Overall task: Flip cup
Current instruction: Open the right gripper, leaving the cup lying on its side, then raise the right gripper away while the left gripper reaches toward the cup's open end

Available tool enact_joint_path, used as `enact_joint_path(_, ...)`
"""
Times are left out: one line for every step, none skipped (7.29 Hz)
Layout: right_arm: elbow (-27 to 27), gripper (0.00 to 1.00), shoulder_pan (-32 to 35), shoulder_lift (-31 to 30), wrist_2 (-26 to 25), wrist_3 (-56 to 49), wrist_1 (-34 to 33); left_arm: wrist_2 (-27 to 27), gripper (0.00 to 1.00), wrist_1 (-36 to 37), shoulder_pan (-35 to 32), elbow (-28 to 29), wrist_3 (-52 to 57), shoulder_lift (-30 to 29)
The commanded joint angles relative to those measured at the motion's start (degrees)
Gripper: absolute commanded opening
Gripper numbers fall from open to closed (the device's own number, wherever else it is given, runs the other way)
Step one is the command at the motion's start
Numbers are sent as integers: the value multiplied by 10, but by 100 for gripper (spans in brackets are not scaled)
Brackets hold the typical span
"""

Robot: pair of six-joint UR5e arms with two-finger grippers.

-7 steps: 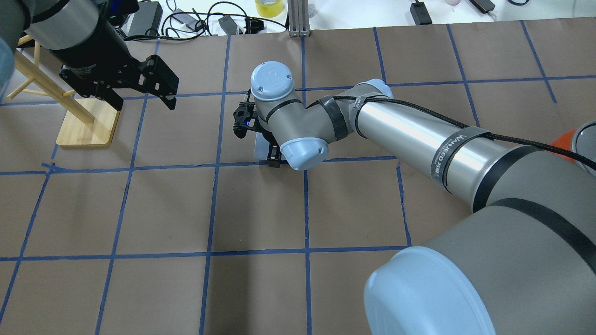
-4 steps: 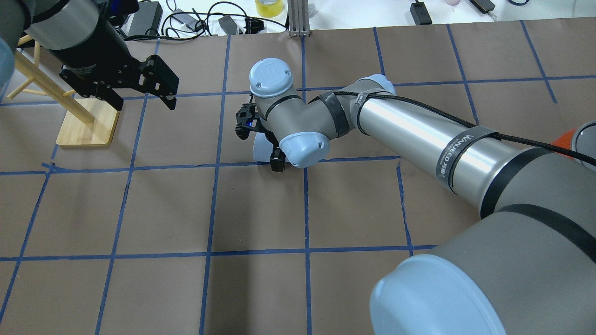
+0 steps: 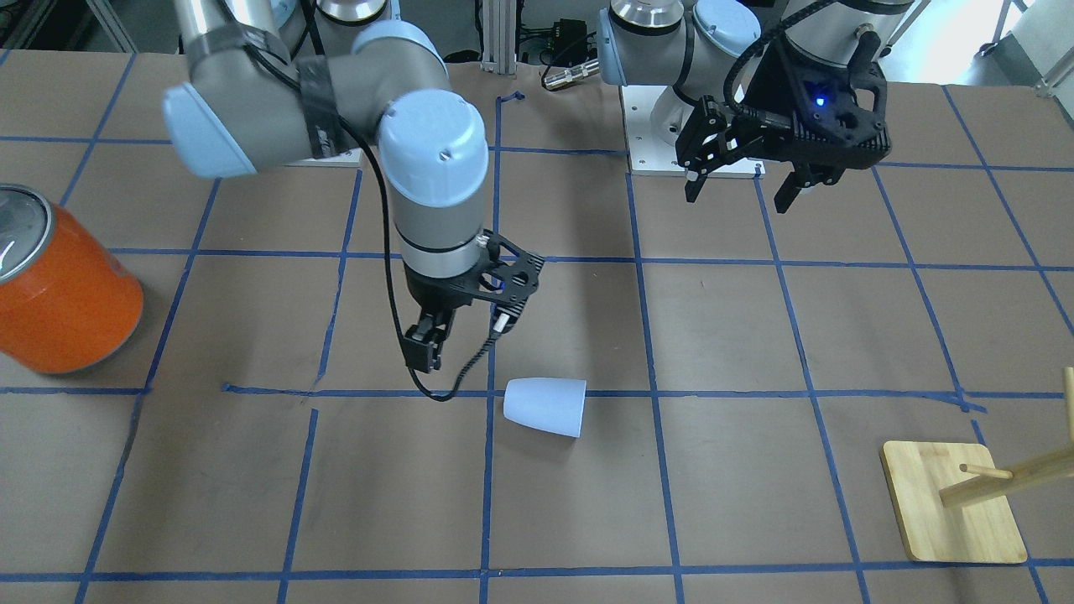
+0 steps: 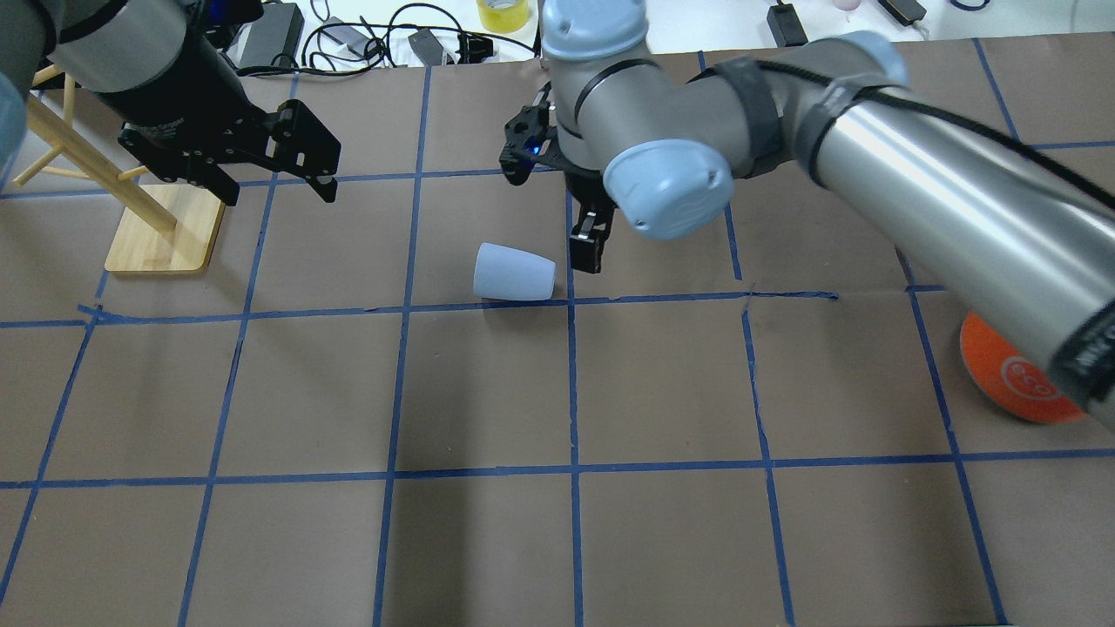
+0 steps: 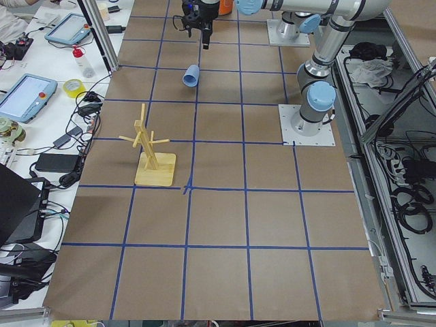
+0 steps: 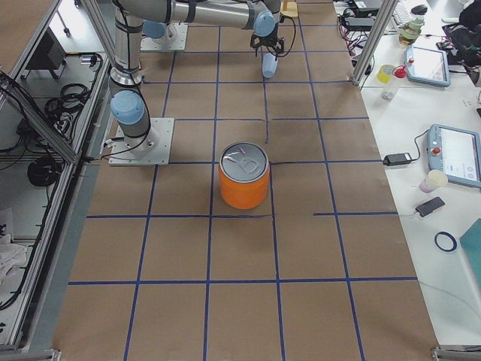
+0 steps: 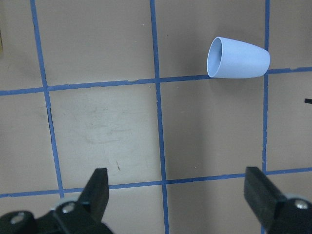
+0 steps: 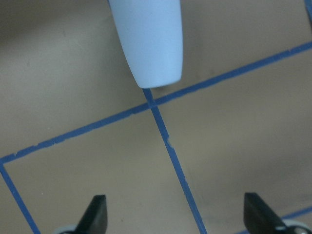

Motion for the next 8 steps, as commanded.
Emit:
enact_joint_path(-1,100,-62,-41,-13,94,12,-66,100,35,8,0,0,-9)
enact_joint_path(-9,100,-97,-65,-23,134,10,-69,100,35,8,-2,4,-17)
enact_joint_path(-6,100,-133,-91,-22,169,13,-105,100,42,16,-10,7,-28)
enact_joint_path(-10,100,-164,-108,-16,199,13,-143,100,79,32,-26,-3,-49)
enact_joint_path(-10,100,-183,-122,-16,231,17,-198,100,91,48,-40,-3,-66)
enact_joint_path(-10,100,-186,-138,-16,261,50,-270,100,92,63,-59,-2,-90)
enact_joint_path(-9,100,-189,-151,-16,349,58,-290,100,130,65,-79,-1,-125)
enact_joint_path(-10,100,-191,-156,-17,422,60,-318,100,182,66,-98,6,-160)
